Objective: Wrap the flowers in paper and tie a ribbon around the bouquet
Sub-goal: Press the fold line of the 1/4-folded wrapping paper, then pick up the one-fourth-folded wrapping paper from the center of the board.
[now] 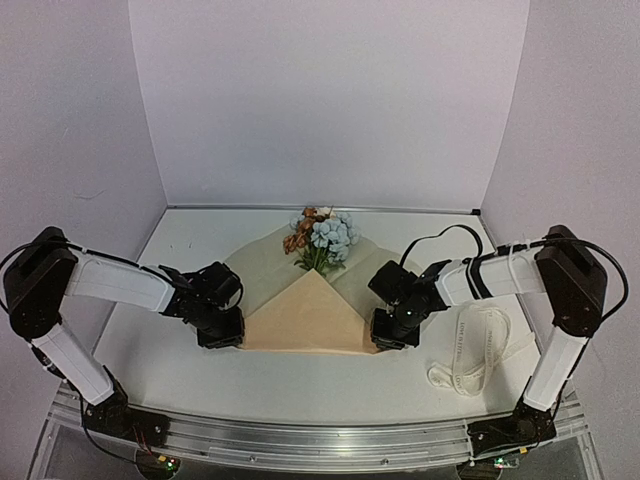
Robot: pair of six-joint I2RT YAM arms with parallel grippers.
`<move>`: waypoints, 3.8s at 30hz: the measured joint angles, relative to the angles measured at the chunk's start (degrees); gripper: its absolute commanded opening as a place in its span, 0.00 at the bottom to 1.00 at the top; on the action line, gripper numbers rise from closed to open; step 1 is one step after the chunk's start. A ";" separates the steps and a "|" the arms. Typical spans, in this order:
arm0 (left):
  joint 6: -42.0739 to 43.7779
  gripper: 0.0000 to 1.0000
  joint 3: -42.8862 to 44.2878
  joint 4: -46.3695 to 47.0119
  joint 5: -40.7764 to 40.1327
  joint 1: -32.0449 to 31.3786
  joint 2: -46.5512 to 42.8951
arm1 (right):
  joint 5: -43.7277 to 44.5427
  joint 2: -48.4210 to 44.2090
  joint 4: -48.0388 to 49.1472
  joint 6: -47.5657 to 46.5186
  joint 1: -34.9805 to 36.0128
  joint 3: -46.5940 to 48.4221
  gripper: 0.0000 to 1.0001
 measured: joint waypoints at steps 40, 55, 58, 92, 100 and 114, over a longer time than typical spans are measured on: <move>12.32 0.15 14.69 -15.91 -11.32 5.24 -5.97 | -3.76 -15.27 -2.28 0.32 -1.86 -9.22 0.39; 27.56 0.11 18.96 4.03 4.97 -13.34 10.14 | -1.48 -18.19 2.45 6.46 -1.86 -18.77 0.52; 29.27 0.11 18.93 6.76 7.50 -15.32 11.11 | -1.21 -18.37 5.27 7.90 -1.86 -19.47 0.52; 34.31 0.09 23.88 14.58 15.59 -15.60 24.10 | -0.90 -17.30 21.49 18.53 -1.86 -23.68 0.34; 34.31 0.09 24.29 14.57 16.36 -15.60 24.59 | -0.71 -16.42 22.99 19.64 -1.86 -23.87 0.21; 35.27 0.11 26.59 12.89 16.39 -15.60 24.64 | 1.47 -15.97 26.18 17.17 -1.84 -25.58 0.00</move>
